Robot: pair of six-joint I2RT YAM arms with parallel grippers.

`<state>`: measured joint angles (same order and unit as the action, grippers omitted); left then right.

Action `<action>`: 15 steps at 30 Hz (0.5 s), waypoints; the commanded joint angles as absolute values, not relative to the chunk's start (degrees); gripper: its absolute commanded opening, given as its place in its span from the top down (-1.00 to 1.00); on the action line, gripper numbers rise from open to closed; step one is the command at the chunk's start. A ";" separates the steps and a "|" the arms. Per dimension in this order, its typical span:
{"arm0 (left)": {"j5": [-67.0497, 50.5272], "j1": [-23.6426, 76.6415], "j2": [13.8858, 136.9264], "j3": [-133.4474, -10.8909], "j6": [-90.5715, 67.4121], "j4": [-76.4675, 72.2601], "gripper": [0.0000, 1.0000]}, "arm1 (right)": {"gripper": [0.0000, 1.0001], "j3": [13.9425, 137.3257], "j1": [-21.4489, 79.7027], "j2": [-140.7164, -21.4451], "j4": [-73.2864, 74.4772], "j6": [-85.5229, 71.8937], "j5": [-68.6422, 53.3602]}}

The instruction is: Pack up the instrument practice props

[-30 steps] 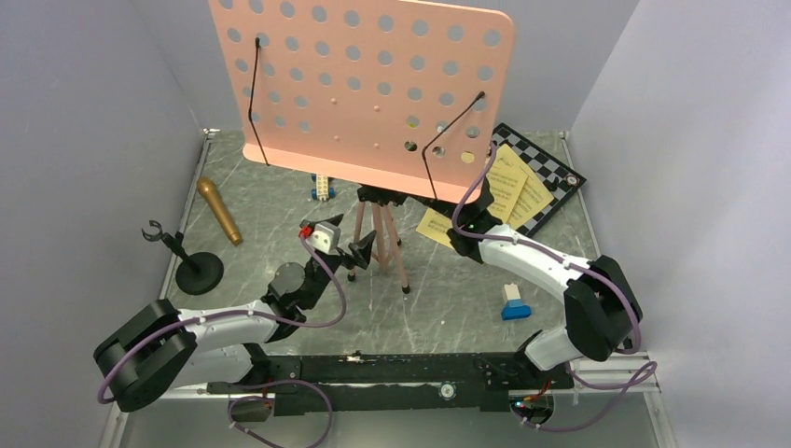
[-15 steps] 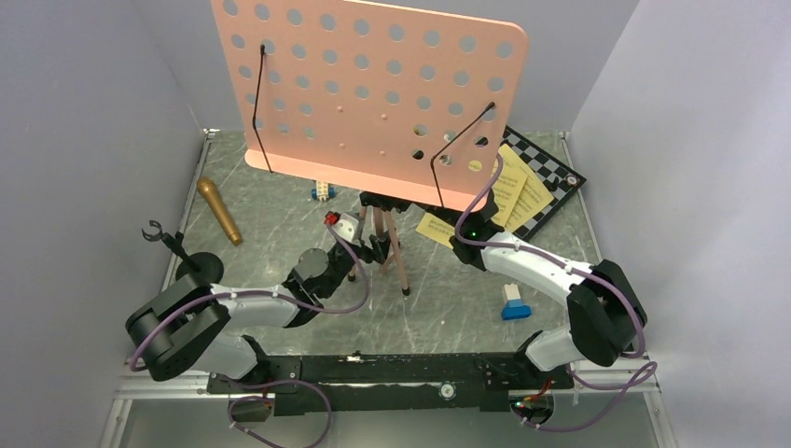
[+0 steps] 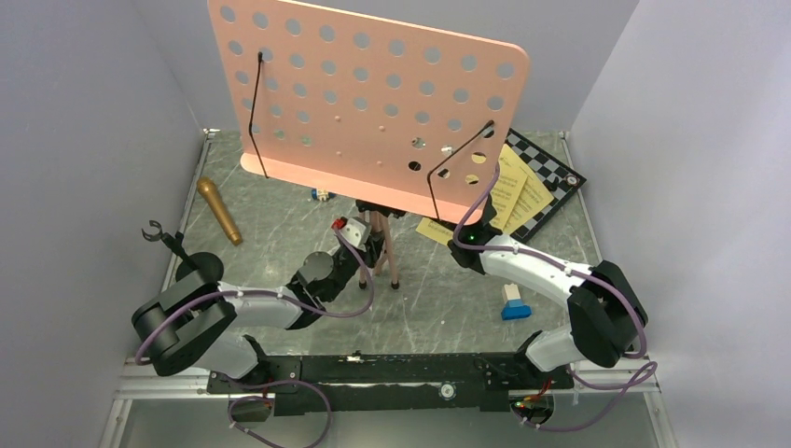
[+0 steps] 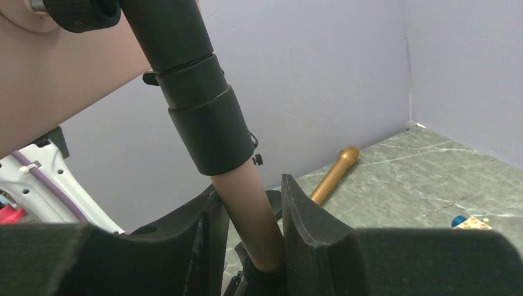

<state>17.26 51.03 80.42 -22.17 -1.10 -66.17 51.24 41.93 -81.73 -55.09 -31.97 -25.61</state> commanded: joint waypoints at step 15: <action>21.36 50.32 53.85 -25.98 -6.27 -41.73 1.00 | 1.00 66.12 43.94 -83.61 -42.69 -49.33 -29.56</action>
